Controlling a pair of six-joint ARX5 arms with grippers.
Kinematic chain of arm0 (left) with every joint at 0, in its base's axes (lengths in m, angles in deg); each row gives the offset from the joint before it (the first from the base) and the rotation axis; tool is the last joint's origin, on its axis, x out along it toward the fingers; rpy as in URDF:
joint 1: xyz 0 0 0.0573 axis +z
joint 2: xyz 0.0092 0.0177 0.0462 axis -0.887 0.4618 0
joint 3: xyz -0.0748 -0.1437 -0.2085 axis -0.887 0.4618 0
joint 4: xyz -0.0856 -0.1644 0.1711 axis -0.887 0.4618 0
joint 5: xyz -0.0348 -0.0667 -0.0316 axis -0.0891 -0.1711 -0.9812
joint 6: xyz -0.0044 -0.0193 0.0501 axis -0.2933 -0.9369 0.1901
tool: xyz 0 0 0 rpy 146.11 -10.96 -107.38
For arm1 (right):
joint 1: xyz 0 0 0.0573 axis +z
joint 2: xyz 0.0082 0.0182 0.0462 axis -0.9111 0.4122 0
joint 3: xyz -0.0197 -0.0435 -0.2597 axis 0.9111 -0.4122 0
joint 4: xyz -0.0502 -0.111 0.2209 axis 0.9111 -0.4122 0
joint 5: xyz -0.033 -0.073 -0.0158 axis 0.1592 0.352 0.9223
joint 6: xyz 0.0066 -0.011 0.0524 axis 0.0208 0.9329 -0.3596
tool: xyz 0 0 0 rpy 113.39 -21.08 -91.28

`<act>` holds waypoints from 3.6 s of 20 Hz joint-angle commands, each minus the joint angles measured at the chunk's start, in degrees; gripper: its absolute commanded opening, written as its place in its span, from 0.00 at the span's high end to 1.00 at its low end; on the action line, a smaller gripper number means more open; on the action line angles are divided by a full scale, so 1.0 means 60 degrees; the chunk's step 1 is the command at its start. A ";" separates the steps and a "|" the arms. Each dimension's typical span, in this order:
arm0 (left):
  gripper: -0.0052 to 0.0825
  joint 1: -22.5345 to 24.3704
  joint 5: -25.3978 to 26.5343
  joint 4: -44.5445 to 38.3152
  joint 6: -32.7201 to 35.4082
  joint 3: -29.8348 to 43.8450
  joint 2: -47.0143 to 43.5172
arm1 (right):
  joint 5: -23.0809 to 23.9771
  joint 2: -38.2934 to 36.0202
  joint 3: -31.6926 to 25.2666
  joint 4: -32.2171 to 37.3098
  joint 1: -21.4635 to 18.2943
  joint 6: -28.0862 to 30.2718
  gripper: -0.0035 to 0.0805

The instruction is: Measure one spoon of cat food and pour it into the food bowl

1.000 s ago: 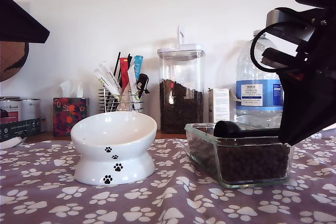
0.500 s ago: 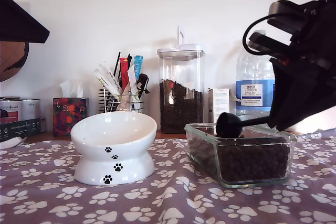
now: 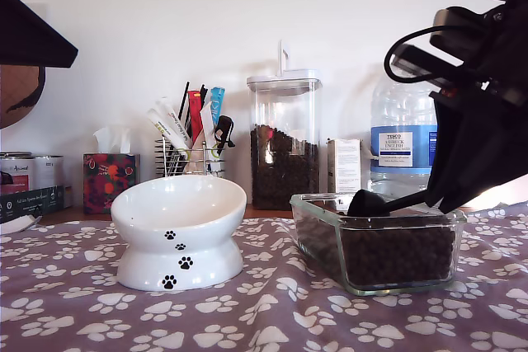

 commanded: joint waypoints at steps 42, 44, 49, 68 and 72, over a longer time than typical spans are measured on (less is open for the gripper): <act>0.96 -0.0033 0.0018 -0.0062 0.0044 0.0153 0.0040 | -0.7326 0.1756 -0.0393 0.0288 -0.4025 0.0885 0.97; 0.96 -0.0033 0.0018 -0.0055 0.0047 0.0153 0.0040 | -0.7224 0.1971 -0.0393 0.0299 -0.3978 0.0925 0.97; 0.96 -0.0033 0.0018 -0.0015 0.0044 0.0153 0.0040 | -0.6371 0.2284 -0.0393 0.0251 -0.3876 0.0965 0.97; 0.96 -0.0033 0.0007 -0.0036 0.0040 0.0153 0.0040 | -0.6306 0.2273 -0.0379 -0.0138 -0.3876 0.1727 0.68; 0.96 -0.0033 0.0007 -0.0036 0.0040 0.0153 0.0040 | -0.6255 0.2200 -0.0368 -0.0186 -0.3876 0.2131 0.68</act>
